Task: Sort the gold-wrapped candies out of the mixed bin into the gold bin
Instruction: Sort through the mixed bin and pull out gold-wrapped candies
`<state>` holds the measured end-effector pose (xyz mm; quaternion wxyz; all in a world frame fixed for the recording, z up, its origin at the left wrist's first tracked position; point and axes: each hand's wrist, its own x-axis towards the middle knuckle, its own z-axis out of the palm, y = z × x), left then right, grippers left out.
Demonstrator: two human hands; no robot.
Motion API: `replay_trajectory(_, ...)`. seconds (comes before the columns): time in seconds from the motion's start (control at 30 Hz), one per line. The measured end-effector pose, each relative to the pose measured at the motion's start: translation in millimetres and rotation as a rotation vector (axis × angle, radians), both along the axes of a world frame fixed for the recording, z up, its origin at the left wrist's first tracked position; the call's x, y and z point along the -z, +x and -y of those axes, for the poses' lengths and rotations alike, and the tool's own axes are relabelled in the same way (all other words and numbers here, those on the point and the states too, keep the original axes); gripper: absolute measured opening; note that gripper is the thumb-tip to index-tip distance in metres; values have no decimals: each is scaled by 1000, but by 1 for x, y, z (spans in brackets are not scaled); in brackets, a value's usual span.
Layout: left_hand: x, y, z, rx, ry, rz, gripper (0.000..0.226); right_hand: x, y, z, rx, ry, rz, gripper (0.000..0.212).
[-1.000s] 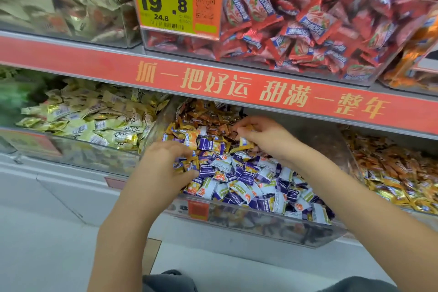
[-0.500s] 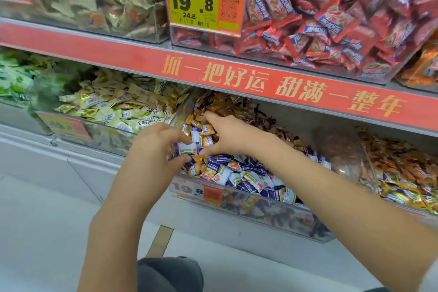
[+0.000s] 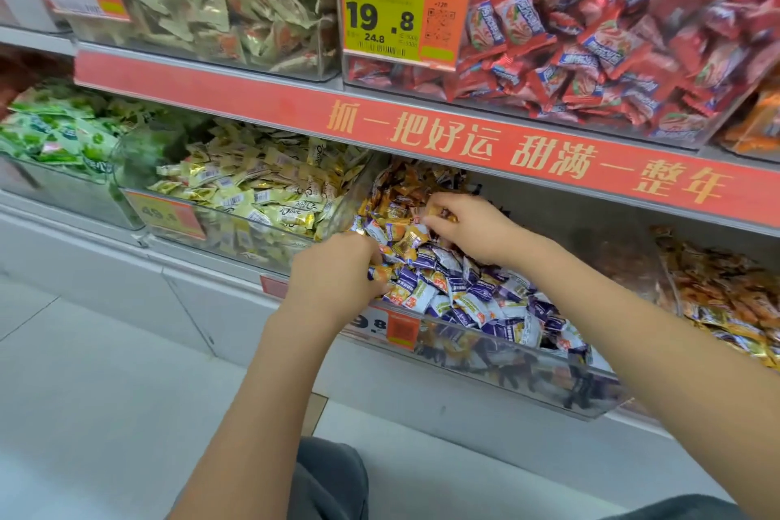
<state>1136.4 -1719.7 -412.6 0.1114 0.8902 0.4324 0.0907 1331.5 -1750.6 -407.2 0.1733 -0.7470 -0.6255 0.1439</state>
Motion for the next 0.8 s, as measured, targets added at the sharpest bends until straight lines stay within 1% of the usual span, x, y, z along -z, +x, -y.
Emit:
replay_trajectory(0.07,-1,0,2,-28,11,26,25,0,1,3,69,2,-126,38)
replay_trajectory(0.1,-1,-1,2,-41,4,71,21,-1,1,5,100,7,-204,35)
replay_trajectory(0.13,-1,-3,2,-58,-22,146,19,-1,1,6,134,8,-287,30)
replay_trajectory(0.2,-3,-4,0,-109,-117,369,19,-4,-1,10,199,0,-457,19)
replay_trajectory(0.27,-6,-4,-2,-172,-209,589,22,-6,-2,14,253,6,-669,13)
replay_trajectory(0.33,-7,-3,-3,-221,-273,732,24,-8,-4,18,300,27,-860,11)
replay_trajectory(0.4,-9,-2,-3,-248,-343,841,25,-9,-4,21,325,45,-969,13)
replay_trajectory(0.43,-11,-1,-3,-251,-406,905,24,-8,-5,23,328,49,-966,13)
replay_trajectory(0.47,-13,-1,-3,-250,-486,967,23,-7,-6,24,331,63,-883,13)
replay_trajectory(0.5,-15,0,-2,-250,-560,1016,23,-5,-5,24,338,87,-712,12)
replay_trajectory(0.53,-17,-1,-2,-255,-608,1044,22,-4,-4,25,349,121,-489,13)
replay_trajectory(0.57,-17,-1,-2,-261,-624,1050,22,-2,-1,25,355,172,-276,15)
replay_trajectory(0.6,-18,-2,-2,-268,-620,1040,22,-1,1,26,345,236,-140,16)
replay_trajectory(0.63,-17,-2,-3,-275,-610,1028,22,-2,2,26,309,291,-88,18)
replay_trajectory(0.7,-18,-4,-3,-288,-599,1018,19,-6,-7,26,142,313,-100,19)
replay_trajectory(0.73,-18,-5,-4,-291,-591,1012,17,-6,-13,24,48,264,-96,20)
replay_trajectory(0.8,-18,-8,-5,-290,-565,987,14,-4,-23,13,-73,89,17,28)
